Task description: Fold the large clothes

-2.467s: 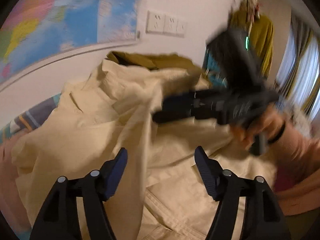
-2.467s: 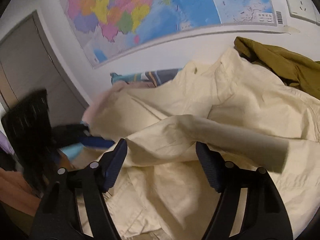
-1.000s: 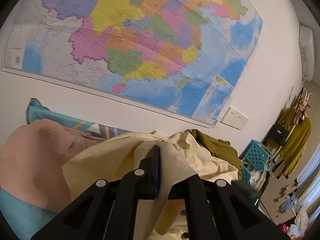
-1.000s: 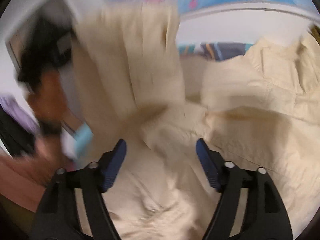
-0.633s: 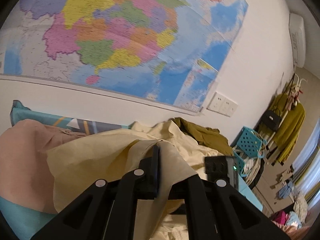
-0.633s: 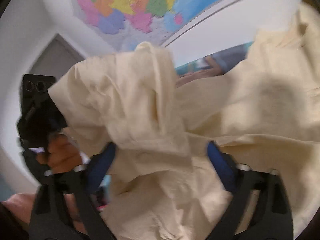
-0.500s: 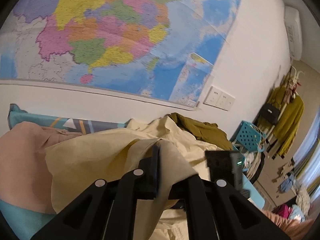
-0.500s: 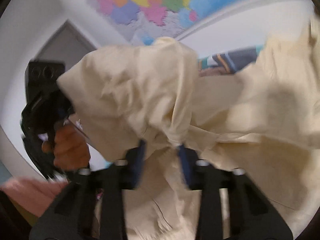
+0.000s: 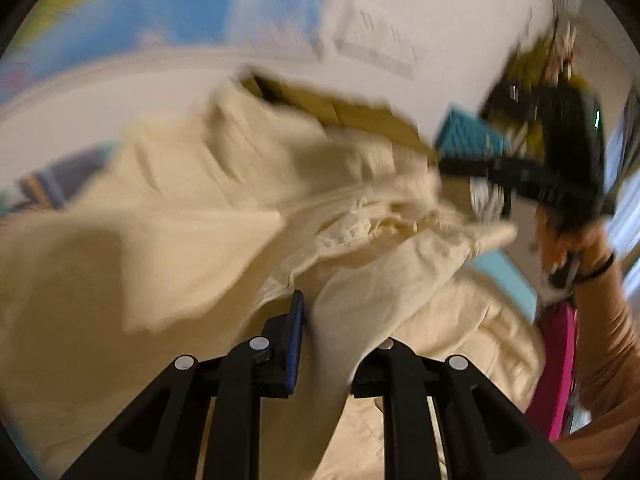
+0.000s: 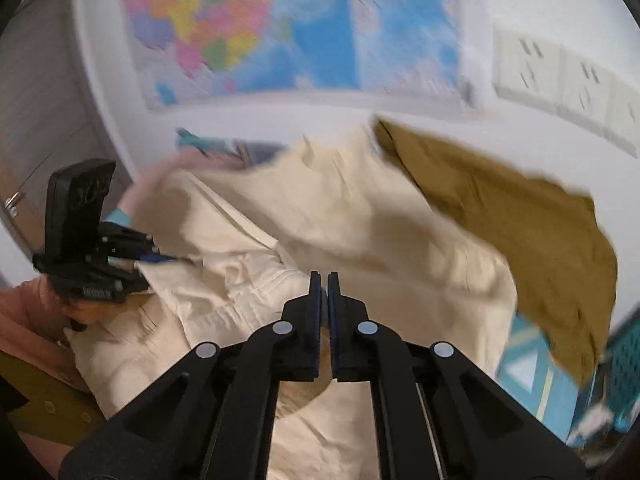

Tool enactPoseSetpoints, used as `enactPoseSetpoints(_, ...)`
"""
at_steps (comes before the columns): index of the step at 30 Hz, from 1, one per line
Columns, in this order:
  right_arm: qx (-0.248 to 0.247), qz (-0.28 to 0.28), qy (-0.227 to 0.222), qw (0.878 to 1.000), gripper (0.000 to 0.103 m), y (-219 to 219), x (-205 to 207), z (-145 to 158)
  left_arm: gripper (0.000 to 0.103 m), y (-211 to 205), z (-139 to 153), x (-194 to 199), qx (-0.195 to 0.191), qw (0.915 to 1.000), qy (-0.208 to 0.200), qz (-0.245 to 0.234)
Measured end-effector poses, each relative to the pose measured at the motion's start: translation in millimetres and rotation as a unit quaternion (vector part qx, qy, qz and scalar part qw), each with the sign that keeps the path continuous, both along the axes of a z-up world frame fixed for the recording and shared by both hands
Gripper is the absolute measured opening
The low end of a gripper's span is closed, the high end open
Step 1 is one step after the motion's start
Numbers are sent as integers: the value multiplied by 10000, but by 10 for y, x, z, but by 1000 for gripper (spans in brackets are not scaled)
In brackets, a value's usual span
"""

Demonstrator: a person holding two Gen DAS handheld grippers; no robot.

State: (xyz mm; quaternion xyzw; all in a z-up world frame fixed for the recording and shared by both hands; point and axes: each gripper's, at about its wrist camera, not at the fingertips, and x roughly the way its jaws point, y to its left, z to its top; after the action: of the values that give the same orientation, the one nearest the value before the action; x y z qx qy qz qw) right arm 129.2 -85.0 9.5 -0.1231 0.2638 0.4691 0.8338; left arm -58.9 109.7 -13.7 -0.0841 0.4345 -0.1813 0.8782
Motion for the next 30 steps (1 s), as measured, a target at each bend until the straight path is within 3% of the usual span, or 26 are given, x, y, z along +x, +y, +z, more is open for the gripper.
enactPoseSetpoints(2,-198,-176,143,9995,4,-54,85,-249,15,-178,-258,121,287,9987,409,-98)
enactPoseSetpoints(5,-231,-406,408,9981,7,-155,190,-564,18,-256,-428,188,381,9968,677,-173)
enactPoseSetpoints(7,30,-562,726,9958,19,-232,275,-661,23,-249,-395,166,410,9971,616,-160)
enactPoseSetpoints(9,294,-623,995,9926,50,-371,327,-727,35,-195,-306,109,439,9975,544,-80)
enactPoseSetpoints(11,524,-596,1156,9901,62,-462,313,-769,40,-122,-200,5,358,9984,438,-57)
enactPoseSetpoints(13,714,-473,1340,9873,68,-500,284,-797,54,-45,-83,-115,355,9991,230,-60)
enactPoseSetpoints(18,567,-291,1555,9858,74,-324,176,-883,61,252,159,-311,374,9990,-110,205)
enactPoseSetpoints(19,479,-333,1556,9861,74,-276,178,-922,67,359,186,-327,289,9992,-147,253)
enactPoseSetpoints(20,398,-328,1562,9864,72,-224,183,-961,69,430,192,-320,170,9994,-140,270)
enactPoseSetpoints(22,245,-462,1411,9886,43,-175,189,-1013,68,661,199,-282,48,9980,-115,625)
enactPoseSetpoints(25,302,-379,1288,9905,22,-169,181,-999,65,914,159,-204,279,9937,-9,1088)
enactPoseSetpoints(26,281,-434,1151,9920,4,-186,161,-958,64,968,139,-178,357,9928,24,1145)
enactPoseSetpoints(30,572,-570,862,9930,4,-374,136,-755,61,1099,61,-67,392,9921,99,1186)
